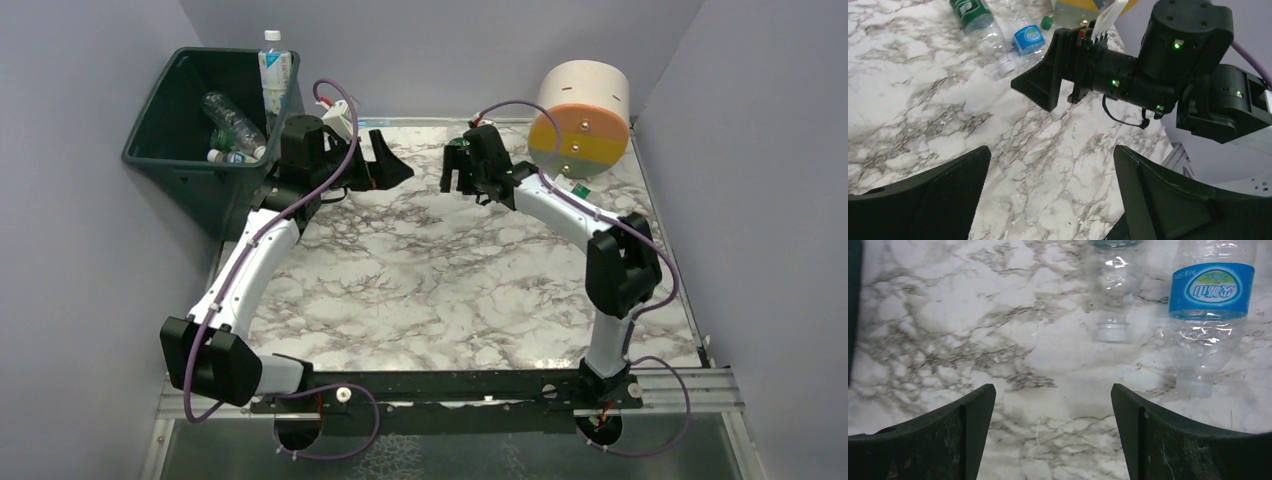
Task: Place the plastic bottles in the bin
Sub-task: Pick up the plastic bottle at the center of the board, then place the plastic bottle in the trash bin.
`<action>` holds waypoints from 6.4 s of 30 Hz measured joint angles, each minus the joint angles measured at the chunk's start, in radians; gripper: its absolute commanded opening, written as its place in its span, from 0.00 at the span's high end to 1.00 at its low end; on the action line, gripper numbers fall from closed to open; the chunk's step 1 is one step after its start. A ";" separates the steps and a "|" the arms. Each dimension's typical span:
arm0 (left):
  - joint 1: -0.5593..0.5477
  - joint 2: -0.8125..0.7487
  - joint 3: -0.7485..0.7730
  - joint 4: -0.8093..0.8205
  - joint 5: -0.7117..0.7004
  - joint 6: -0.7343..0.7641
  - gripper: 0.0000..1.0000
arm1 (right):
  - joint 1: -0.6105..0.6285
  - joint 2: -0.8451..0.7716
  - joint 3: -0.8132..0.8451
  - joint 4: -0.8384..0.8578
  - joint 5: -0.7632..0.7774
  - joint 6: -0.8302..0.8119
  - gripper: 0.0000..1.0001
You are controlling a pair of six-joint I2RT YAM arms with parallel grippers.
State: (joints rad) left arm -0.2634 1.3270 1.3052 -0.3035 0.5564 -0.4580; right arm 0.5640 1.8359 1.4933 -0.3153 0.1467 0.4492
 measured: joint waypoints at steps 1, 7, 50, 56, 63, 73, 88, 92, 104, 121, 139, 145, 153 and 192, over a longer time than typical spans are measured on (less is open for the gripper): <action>-0.001 0.000 -0.016 -0.001 -0.005 0.004 0.01 | -0.007 0.031 0.017 -0.001 0.013 -0.011 0.16; 0.001 0.000 -0.060 -0.006 -0.031 0.018 0.01 | -0.070 0.203 0.059 -0.002 0.039 -0.055 0.19; -0.014 0.047 -0.109 0.036 -0.051 0.029 0.01 | -0.133 0.388 0.173 0.077 -0.068 -0.137 0.74; -0.014 0.047 -0.111 0.039 -0.052 0.029 0.01 | -0.133 0.290 0.035 0.104 -0.099 -0.136 0.74; -0.014 0.047 -0.124 0.048 -0.052 0.017 0.01 | -0.133 0.068 -0.127 0.113 -0.157 -0.111 0.74; -0.060 0.002 -0.289 0.156 -0.051 -0.076 0.01 | -0.133 -0.232 -0.350 0.139 -0.273 -0.064 0.73; -0.175 -0.142 -0.635 0.491 -0.077 -0.332 0.01 | -0.133 -0.479 -0.504 0.104 -0.402 -0.037 0.73; -0.176 -0.152 -0.638 0.542 -0.077 -0.378 0.01 | -0.133 -0.522 -0.558 0.103 -0.431 -0.026 0.72; -0.182 -0.196 -0.673 0.659 -0.077 -0.514 0.01 | -0.133 -0.629 -0.636 0.105 -0.519 0.009 0.72; -0.188 -0.185 -0.679 0.712 -0.077 -0.568 0.01 | -0.133 -0.637 -0.660 0.143 -0.589 0.044 0.72; -0.190 -0.128 -0.679 0.743 -0.076 -0.578 0.01 | 0.008 -0.620 -0.661 0.233 -0.632 0.143 0.72; -0.190 -0.125 -0.674 0.751 -0.077 -0.578 0.01 | 0.066 -0.599 -0.661 0.249 -0.631 0.168 0.72; -0.190 -0.106 -0.673 0.751 -0.078 -0.577 0.01 | 0.129 -0.590 -0.661 0.269 -0.624 0.194 0.72; -0.190 -0.097 -0.666 0.758 -0.102 -0.566 0.38 | 0.155 -0.642 -0.677 0.229 -0.577 0.208 0.31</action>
State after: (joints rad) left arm -0.4530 1.2297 0.6388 0.4549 0.4545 -1.0245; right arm 0.7189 1.1942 0.8162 -0.0860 -0.4301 0.6571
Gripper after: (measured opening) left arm 0.635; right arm 0.619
